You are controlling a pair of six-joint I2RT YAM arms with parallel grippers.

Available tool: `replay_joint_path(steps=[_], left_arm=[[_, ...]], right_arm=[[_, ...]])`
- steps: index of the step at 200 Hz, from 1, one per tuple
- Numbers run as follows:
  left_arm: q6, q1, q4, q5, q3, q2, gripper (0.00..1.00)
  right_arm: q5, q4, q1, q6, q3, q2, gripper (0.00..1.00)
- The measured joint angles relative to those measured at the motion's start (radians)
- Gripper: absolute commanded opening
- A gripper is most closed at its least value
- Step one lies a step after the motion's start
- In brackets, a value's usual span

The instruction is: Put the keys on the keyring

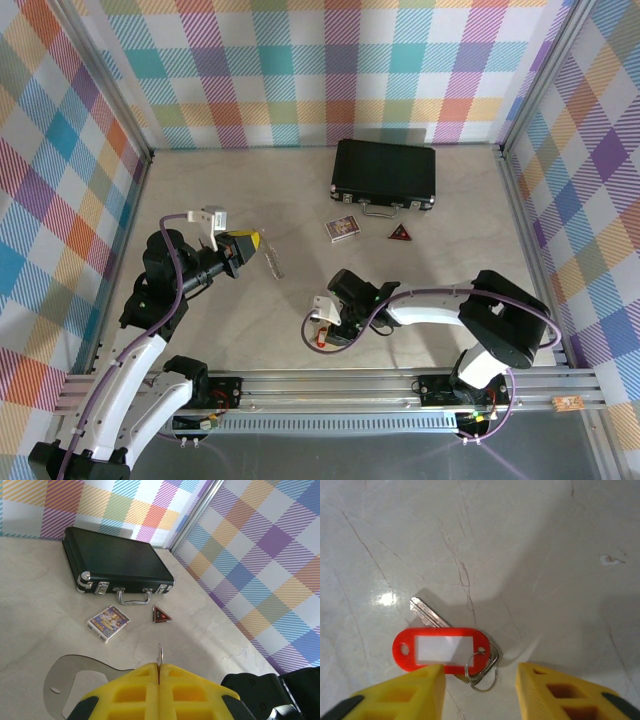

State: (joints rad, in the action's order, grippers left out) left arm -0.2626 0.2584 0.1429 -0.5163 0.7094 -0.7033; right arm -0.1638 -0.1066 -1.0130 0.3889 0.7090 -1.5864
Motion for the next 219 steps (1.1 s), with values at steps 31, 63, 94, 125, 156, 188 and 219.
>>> replay_joint_path(steps=[31, 63, 94, 125, 156, 188, 219], left_arm=[[-0.004, 0.000, -0.017, 0.000, 0.000, 0.011, 0.00], [-0.007, 0.000, -0.022, -0.009, 0.000, 0.009, 0.00], [-0.007, 0.000, -0.022, -0.015, -0.001, 0.009, 0.00], [-0.007, 0.000, -0.022, -0.015, -0.002, 0.009, 0.00], [-0.007, 0.000, -0.022, -0.015, -0.002, 0.010, 0.00], [-0.007, 0.000, -0.022, -0.015, -0.002, 0.010, 0.00], [-0.007, 0.000, -0.022, -0.015, -0.005, 0.011, 0.00]], right_arm=[[0.015, 0.013, -0.001, 0.020, 0.000, -0.003, 0.20], [0.016, 0.012, -0.005, 0.024, 0.000, -0.003, 0.12], [0.025, 0.012, -0.016, 0.024, 0.000, -0.002, 0.11], [0.026, 0.013, -0.027, 0.023, 0.000, 0.003, 0.23], [0.024, 0.025, -0.029, 0.019, -0.005, 0.005, 0.28], [0.025, 0.051, -0.031, 0.020, -0.010, 0.004, 0.25], [0.024, 0.072, -0.036, 0.020, -0.010, 0.002, 0.20]])
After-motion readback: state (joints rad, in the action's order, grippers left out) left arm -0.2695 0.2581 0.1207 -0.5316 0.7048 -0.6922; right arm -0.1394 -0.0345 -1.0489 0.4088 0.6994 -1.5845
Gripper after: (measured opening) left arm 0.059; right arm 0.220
